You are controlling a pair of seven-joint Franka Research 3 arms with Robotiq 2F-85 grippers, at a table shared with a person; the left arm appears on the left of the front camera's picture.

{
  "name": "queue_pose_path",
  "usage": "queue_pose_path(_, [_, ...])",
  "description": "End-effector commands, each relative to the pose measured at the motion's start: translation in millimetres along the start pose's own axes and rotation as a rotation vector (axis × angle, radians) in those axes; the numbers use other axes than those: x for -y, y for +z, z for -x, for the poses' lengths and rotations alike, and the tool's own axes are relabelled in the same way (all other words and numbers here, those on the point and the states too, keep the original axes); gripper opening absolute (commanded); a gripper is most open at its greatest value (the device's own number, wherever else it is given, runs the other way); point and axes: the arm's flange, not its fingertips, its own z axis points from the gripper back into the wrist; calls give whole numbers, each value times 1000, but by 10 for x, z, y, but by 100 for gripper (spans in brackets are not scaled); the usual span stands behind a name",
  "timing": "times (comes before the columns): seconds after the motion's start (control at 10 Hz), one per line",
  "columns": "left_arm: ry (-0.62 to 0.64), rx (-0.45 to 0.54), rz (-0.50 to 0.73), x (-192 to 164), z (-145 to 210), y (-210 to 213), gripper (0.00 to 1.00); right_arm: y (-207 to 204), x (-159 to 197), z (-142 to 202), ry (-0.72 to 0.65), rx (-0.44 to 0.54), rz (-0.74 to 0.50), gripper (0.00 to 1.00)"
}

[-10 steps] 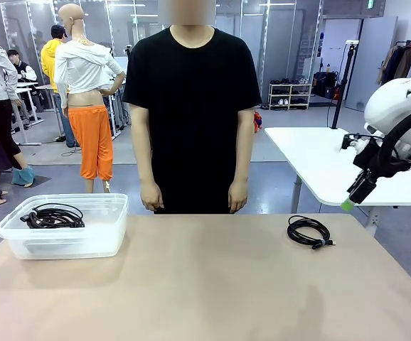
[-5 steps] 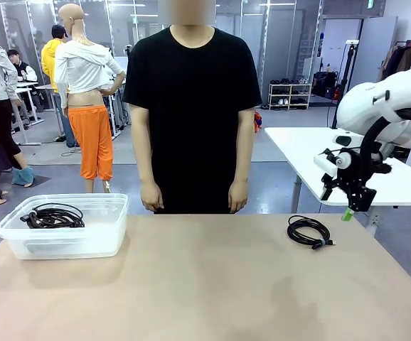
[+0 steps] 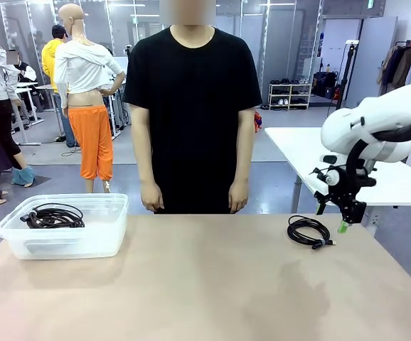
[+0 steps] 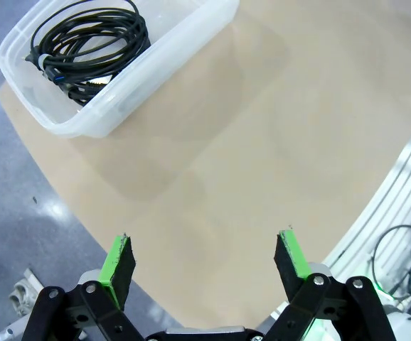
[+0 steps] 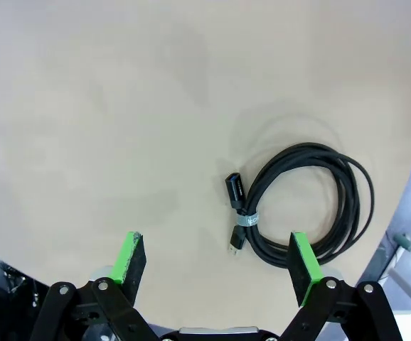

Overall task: Organize and store the cables.
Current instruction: Place the USB Extension Cable into the Organizing box.

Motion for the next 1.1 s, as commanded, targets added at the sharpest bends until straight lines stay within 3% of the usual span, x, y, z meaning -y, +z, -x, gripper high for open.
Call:
queue_pose_path(0.0, [17,4,-13,15,-36,0,100,-282,130,24,-66,-95,8,100])
queue_pose_path(0.3, [17,4,-13,15,-36,0,100,-579,178,108,-82,-138,-15,100])
queue_pose_path(0.9, [17,4,-13,15,-36,0,100,-834,302,201,-95,-105,-55,100])
queue_pose_path(1.0, [17,4,-13,15,-36,0,100,-828,309,198,-95,-106,-52,84])
